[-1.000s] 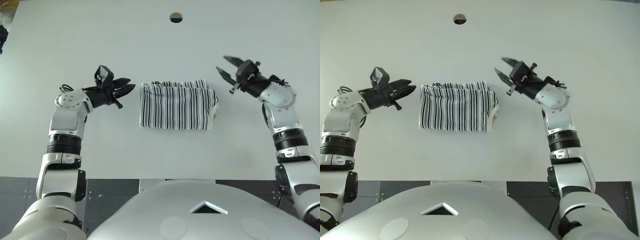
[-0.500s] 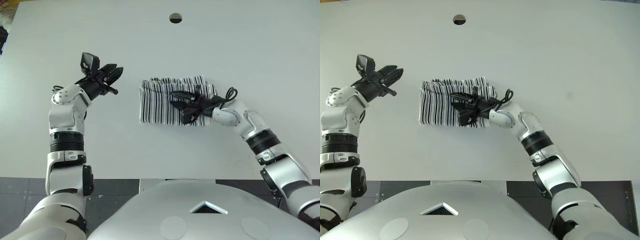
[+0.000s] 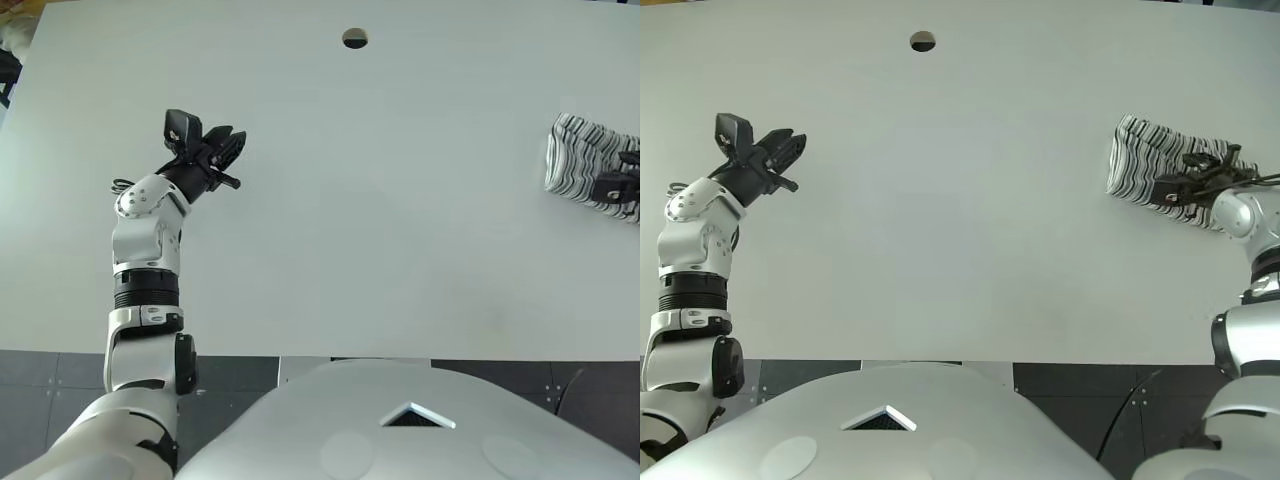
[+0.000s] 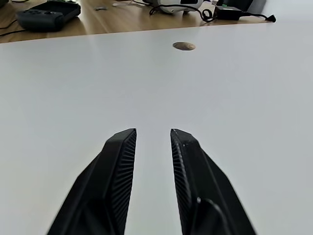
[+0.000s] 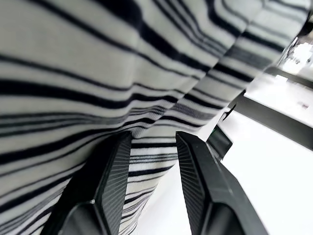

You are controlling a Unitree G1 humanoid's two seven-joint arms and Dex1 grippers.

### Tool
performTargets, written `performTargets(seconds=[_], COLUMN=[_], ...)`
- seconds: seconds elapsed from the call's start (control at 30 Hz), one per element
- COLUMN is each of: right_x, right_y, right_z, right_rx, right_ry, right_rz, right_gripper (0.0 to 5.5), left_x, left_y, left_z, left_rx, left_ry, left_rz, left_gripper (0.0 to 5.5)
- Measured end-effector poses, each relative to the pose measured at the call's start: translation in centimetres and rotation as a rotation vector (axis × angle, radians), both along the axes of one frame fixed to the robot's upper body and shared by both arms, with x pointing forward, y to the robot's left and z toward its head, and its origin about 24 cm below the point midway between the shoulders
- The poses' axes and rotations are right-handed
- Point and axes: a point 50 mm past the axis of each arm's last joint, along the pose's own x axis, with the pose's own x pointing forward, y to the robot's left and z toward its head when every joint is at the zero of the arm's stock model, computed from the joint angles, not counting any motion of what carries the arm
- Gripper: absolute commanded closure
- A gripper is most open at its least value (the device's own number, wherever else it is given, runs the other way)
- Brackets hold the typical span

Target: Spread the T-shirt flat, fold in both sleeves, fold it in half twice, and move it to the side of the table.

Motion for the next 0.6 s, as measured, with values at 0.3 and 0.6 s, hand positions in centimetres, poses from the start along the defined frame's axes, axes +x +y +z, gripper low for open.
performTargets(seconds=[0.3,0.6], right_x=[4.9,7.1], right_y=[2.3,19.5], right_z=[10.7,9.6], right_rx=[0.028,1.054], right_ry=[-0.610,-0.916], right_rz=[0.160,0.265], right_gripper=[3.82,3.82], left_x=[-0.2,0.7], left_y=[-1.2,-6.6], left_z=[8.4,11.9], left_rx=[-0.102,-0.081], left_ry=[-0.461,-0.834], left_rz=[0.188,0.363], left_gripper=[4.21,4.21])
